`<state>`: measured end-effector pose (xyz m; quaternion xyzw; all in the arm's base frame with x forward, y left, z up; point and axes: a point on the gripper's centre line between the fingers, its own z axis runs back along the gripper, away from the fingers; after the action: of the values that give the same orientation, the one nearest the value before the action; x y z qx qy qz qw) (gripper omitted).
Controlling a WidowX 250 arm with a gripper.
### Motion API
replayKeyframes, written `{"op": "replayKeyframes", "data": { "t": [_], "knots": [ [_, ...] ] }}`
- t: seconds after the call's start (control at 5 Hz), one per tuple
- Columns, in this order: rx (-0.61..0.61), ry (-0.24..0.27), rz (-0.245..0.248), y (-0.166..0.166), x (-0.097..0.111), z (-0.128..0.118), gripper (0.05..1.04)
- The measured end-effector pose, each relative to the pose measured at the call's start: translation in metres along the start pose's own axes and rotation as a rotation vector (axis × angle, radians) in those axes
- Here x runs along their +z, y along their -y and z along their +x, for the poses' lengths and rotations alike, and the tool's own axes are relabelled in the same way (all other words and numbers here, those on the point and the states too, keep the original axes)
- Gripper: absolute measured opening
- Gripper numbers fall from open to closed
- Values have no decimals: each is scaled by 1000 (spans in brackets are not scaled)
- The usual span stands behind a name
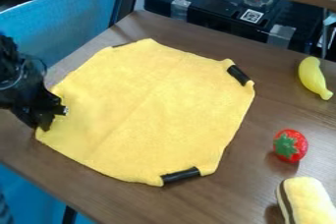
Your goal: Folding the clothes from left to right
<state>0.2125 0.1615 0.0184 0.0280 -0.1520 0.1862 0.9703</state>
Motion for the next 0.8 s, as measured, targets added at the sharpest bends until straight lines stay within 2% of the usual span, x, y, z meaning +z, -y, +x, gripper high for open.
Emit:
{"op": "replayKeyframes", "data": {
  "t": [0.2, 0.4, 0.6, 0.8],
  "knots": [
    [53, 32, -49, -11, 33, 5, 73],
    [131, 56, -94, 5, 74, 35, 59],
    [226, 6, -125, 36, 84, 68, 56],
    [332, -91, -100, 72, 61, 95, 56]
  ]
}}
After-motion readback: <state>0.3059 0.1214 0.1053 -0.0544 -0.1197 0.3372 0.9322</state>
